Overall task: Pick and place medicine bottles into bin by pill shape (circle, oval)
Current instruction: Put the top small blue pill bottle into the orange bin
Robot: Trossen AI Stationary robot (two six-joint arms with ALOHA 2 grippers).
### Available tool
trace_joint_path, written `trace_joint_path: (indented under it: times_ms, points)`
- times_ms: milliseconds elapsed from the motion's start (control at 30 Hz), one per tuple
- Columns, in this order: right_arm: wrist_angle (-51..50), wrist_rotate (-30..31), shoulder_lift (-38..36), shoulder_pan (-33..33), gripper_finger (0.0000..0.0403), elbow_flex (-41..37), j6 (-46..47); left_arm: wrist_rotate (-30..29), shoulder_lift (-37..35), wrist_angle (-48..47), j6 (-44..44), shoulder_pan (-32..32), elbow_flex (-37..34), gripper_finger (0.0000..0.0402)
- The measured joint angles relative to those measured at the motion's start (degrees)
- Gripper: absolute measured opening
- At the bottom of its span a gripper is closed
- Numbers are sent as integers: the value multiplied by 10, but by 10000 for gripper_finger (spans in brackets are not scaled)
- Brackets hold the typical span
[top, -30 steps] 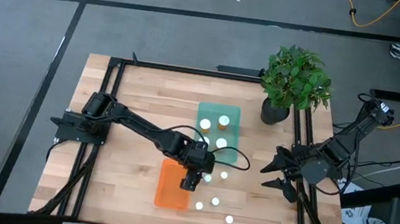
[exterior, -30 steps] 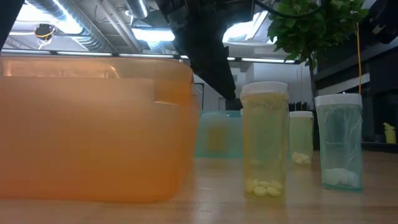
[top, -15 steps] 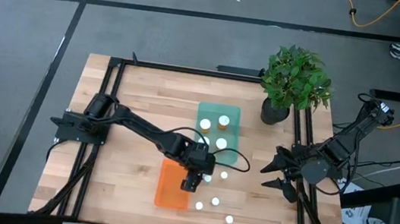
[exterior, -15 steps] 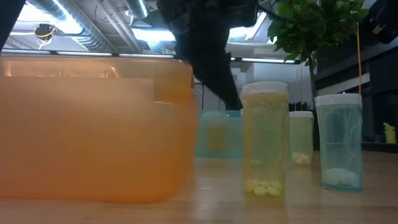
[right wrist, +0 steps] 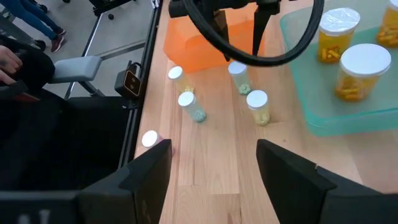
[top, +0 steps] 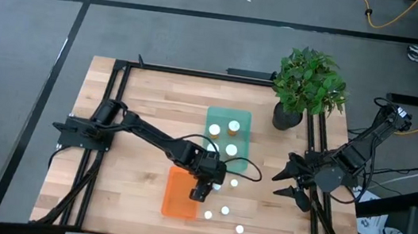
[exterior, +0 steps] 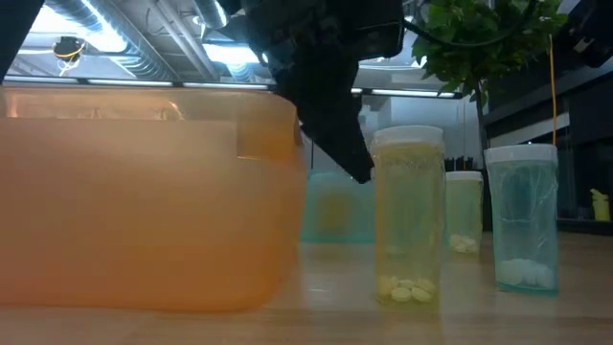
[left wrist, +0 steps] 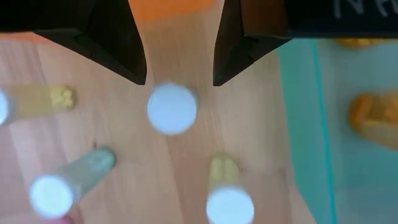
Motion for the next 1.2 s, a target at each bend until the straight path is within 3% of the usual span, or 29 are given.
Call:
trace_joint_path:
  times_ms: [1200]
  points:
    - [0,-18,0,0,236,0,1,1,25,79,45,-3,1,177]
